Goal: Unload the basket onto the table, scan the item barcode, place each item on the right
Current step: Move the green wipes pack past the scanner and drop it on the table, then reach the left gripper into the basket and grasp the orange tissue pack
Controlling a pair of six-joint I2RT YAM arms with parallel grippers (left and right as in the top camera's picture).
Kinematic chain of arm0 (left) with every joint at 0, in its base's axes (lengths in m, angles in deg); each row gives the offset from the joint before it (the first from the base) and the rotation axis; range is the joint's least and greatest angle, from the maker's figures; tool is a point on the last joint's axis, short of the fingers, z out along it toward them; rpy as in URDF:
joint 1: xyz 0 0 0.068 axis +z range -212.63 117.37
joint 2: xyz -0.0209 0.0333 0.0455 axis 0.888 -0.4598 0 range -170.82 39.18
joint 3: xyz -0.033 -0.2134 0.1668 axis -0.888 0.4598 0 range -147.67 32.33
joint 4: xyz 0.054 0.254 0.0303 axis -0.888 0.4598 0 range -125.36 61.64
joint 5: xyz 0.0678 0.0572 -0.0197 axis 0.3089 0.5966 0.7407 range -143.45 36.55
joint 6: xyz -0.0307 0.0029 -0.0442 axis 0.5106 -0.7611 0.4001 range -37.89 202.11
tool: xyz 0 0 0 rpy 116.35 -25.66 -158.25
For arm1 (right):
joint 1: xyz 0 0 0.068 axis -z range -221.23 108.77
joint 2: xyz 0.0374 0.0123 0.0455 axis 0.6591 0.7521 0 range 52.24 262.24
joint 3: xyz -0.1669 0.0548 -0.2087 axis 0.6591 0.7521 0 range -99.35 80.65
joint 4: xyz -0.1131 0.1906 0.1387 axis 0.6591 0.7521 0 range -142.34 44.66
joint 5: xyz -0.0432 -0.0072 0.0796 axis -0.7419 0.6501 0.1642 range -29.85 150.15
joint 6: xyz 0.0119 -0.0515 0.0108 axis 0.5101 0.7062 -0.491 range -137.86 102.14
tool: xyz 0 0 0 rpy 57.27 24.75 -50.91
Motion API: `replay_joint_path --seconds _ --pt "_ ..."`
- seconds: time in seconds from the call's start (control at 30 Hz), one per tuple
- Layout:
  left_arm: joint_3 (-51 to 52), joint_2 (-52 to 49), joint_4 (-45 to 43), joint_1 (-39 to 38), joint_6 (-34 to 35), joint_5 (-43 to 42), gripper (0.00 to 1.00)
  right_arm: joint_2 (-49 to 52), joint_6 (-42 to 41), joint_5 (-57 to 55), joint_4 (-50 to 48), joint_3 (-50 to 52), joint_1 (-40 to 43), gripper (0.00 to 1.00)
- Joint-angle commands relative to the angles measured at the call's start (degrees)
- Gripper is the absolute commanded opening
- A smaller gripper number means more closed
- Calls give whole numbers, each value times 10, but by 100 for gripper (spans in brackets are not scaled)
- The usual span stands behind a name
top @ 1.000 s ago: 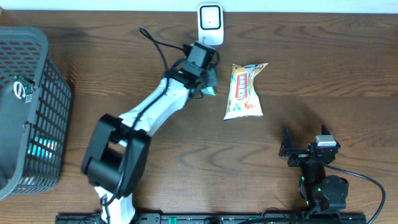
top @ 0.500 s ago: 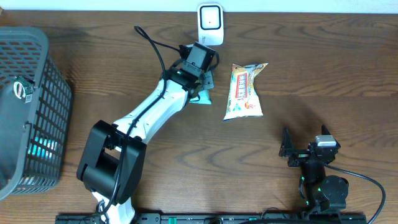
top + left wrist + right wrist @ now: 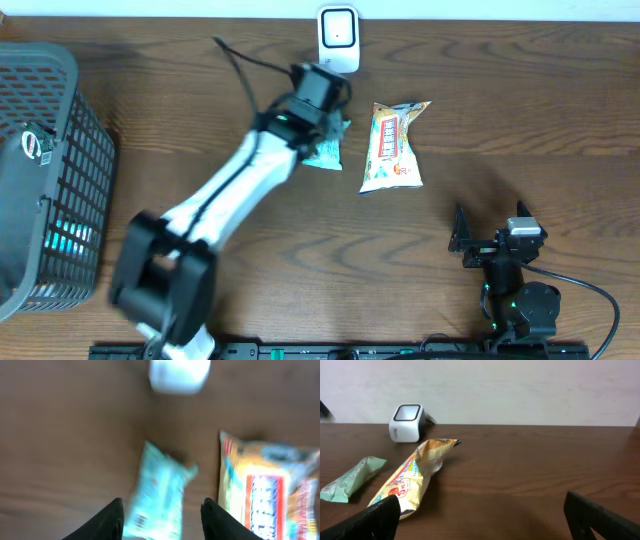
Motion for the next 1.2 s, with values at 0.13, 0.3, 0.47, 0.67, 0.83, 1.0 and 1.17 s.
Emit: replay_joint_path --seconds 0.13,0.3,0.47,0.67,0.83,1.0,1.17 --pt "-25 232 0 142 -125 182 56 -3 -6 -2 3 1 -3 99" --pt "-25 320 16 344 -125 183 65 -3 -6 -2 3 1 -3 99" --pt "-24 311 65 514 -121 183 70 -3 -6 -2 3 1 -3 99" --pt "-18 254 169 659 0 183 82 -3 -6 -2 3 1 -3 99" --pt "-11 189 219 723 58 183 83 -3 -6 -2 3 1 -3 99" --pt "-11 111 264 753 59 183 85 -3 -6 -2 3 1 -3 99" --pt "-11 26 325 777 112 183 91 -3 -6 -2 3 1 -3 99"
